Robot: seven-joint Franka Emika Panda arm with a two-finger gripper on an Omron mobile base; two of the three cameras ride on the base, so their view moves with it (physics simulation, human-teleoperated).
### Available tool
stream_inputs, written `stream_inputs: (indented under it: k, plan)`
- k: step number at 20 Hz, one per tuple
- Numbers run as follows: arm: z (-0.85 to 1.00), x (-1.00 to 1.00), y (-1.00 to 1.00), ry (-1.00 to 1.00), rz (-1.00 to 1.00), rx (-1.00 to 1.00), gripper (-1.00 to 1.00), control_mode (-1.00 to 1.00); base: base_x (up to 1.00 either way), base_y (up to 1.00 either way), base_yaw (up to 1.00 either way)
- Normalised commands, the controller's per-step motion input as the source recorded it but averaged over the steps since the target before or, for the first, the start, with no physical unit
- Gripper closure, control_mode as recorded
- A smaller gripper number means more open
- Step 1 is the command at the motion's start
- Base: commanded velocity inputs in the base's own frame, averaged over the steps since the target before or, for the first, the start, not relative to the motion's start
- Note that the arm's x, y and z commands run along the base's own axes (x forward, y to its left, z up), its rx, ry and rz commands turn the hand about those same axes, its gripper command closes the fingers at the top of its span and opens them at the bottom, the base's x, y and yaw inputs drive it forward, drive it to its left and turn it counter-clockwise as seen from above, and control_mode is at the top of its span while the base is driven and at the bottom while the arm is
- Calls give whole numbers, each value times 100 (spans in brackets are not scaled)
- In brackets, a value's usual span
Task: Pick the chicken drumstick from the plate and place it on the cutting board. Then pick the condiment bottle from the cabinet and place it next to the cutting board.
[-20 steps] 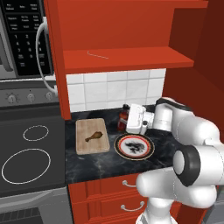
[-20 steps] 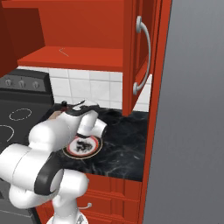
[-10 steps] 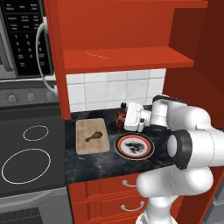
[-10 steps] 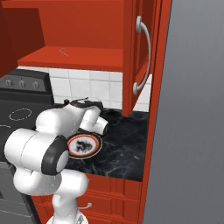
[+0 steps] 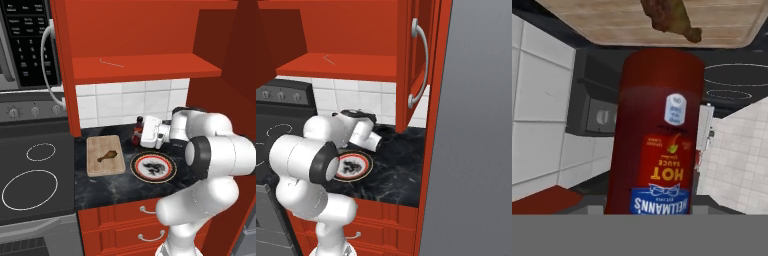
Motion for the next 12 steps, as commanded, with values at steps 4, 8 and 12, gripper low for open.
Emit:
stream_inputs:
  k: [4, 8, 12]
  plan:
    - [-21, 12, 0, -1, 0, -3, 100, -100, 0, 0, 0]
    - [-23, 12, 0, -1, 0, -4, 100, -100, 0, 0, 0]
    - [-22, 11, 0, -2, 0, -3, 100, -100, 0, 0, 0]
